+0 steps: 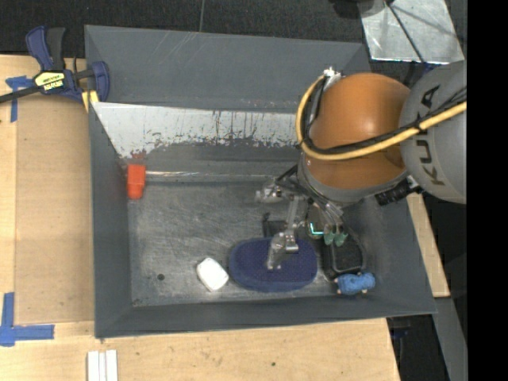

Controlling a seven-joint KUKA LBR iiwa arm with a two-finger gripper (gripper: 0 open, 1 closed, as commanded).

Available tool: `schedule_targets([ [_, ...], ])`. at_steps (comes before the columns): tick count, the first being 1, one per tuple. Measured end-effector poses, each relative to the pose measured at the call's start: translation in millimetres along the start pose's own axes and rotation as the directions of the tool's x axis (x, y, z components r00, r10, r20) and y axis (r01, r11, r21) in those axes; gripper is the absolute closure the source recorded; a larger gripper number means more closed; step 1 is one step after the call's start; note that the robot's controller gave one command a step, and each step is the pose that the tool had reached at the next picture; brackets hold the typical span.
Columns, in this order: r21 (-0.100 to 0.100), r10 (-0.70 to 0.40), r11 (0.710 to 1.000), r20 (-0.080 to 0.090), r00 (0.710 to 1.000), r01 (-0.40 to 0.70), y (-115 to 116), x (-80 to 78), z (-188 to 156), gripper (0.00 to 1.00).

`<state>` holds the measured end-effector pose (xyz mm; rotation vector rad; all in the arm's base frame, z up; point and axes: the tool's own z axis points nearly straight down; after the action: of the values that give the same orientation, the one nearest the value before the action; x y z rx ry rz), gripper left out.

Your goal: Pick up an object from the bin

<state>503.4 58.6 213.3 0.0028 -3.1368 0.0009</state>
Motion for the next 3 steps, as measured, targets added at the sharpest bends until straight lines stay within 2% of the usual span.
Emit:
schedule_targets([
  [1, -0.003, -0.152, 0.988, 0.010, 0.988, 0.152, -30, -29.7, 128, 0.00],
  [2, -0.002, 0.262, 0.965, 0.007, 0.965, -0.262, -41, -25.0, 112, 0.00],
  [3, -0.002, 0.126, 0.992, 0.011, 0.992, -0.126, -34, -29.0, 112, 0.00],
])
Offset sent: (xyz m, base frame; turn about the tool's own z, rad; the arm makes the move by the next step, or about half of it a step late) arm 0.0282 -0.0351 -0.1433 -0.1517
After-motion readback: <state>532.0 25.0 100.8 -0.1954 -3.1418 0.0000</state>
